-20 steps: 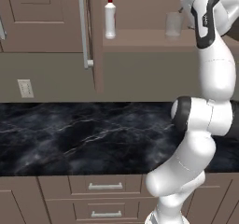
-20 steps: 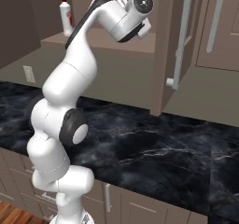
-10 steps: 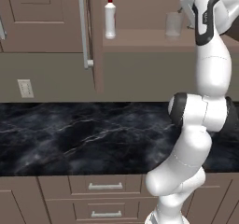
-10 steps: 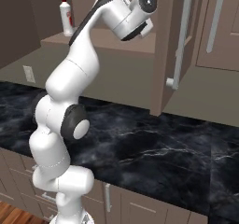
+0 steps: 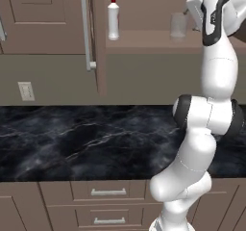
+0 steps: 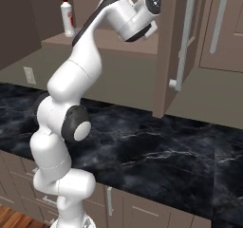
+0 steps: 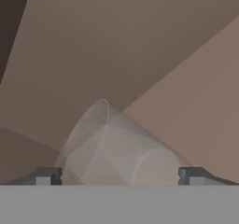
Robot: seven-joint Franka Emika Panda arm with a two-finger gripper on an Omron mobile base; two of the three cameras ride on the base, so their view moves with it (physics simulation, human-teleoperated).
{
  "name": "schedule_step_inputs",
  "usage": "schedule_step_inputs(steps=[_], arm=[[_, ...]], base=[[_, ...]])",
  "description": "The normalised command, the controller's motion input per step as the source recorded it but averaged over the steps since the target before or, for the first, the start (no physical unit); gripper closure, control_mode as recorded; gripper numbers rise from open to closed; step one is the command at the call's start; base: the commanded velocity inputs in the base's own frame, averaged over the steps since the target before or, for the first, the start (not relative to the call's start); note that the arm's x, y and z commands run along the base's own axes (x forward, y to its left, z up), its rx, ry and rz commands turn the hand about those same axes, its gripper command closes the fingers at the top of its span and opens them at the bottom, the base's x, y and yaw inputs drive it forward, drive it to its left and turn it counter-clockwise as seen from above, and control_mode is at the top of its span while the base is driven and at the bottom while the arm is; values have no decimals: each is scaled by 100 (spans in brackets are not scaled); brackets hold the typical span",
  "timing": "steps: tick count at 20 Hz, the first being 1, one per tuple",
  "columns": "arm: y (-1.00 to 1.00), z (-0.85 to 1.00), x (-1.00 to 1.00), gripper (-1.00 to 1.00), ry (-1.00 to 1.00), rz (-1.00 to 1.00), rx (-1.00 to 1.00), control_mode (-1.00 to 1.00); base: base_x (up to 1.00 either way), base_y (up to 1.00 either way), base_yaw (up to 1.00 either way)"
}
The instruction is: There is a bowl on the dining counter. Grab a lemon wedge from the fridge and place it in the bowl. Then get the liquor bottle and glass cup from the cabinet and place them next to the bowl.
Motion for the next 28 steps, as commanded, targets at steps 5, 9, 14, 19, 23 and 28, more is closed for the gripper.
schedule_step_inputs(steps=[5,9,14,19,23,28], arm=[[0,-1,-18,-100,0,3,0,-100],[2,-9,-2,-100,0,1,0,-100],[6,-20,-8,-100,0,0,0,-100],[2,-27,-12,-100,-2,0,-2,-100],[2,-19,-10,-100,-4,0,-2,-100],[4,3,-3,-100,-11,0,0,-100]], base=[[0,0,0],[0,0,0],[0,0,0],[0,0,0],[0,0,0],[0,0,0]])
